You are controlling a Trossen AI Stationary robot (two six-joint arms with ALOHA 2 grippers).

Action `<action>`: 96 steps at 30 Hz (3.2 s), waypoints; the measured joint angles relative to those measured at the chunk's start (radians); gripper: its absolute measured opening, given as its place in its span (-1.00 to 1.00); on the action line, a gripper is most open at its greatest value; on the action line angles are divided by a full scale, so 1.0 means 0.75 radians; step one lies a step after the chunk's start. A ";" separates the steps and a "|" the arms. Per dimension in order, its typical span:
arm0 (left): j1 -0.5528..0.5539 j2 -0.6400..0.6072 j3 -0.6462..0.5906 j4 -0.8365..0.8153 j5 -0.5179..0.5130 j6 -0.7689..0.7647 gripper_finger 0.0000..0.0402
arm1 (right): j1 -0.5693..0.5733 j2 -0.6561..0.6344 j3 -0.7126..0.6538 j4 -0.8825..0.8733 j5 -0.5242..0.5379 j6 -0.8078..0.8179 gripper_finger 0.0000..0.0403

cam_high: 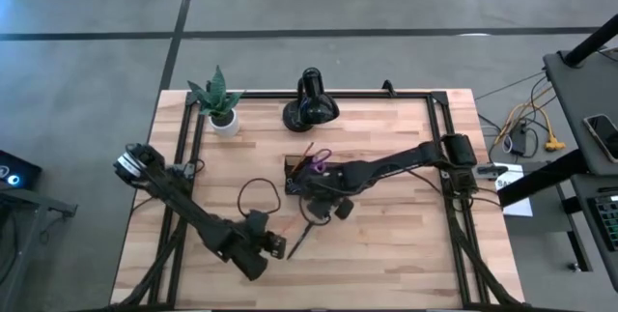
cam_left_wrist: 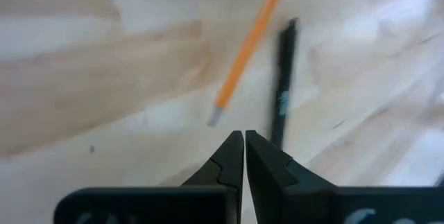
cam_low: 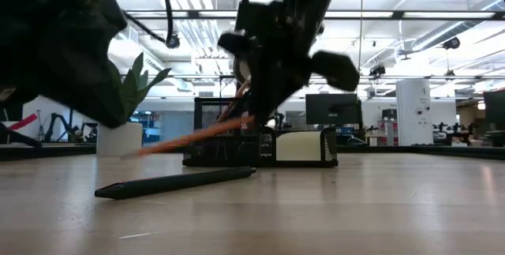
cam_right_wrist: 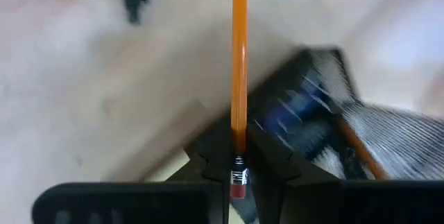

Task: Pick and place office supplies into organizer
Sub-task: Put the yellow pencil into the black desk organizer, then put the black pen into the black desk organizer

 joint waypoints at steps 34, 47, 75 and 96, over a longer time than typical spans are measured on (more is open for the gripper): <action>-0.030 -0.223 -0.004 -0.041 -0.379 0.471 -1.00 | 0.083 -0.074 0.183 -0.745 1.219 0.085 -0.86; -0.032 -0.224 -0.004 -0.041 -0.379 0.475 -1.00 | 0.128 0.015 0.306 -0.361 1.179 -0.187 -0.72; -0.062 -0.225 -0.011 -0.037 -0.364 0.532 -1.00 | 0.369 -0.076 0.198 -0.388 -0.035 0.467 -0.24; -0.065 -0.225 -0.015 0.026 -0.360 0.528 -1.00 | 0.211 0.320 0.417 -0.185 -0.109 0.158 -0.24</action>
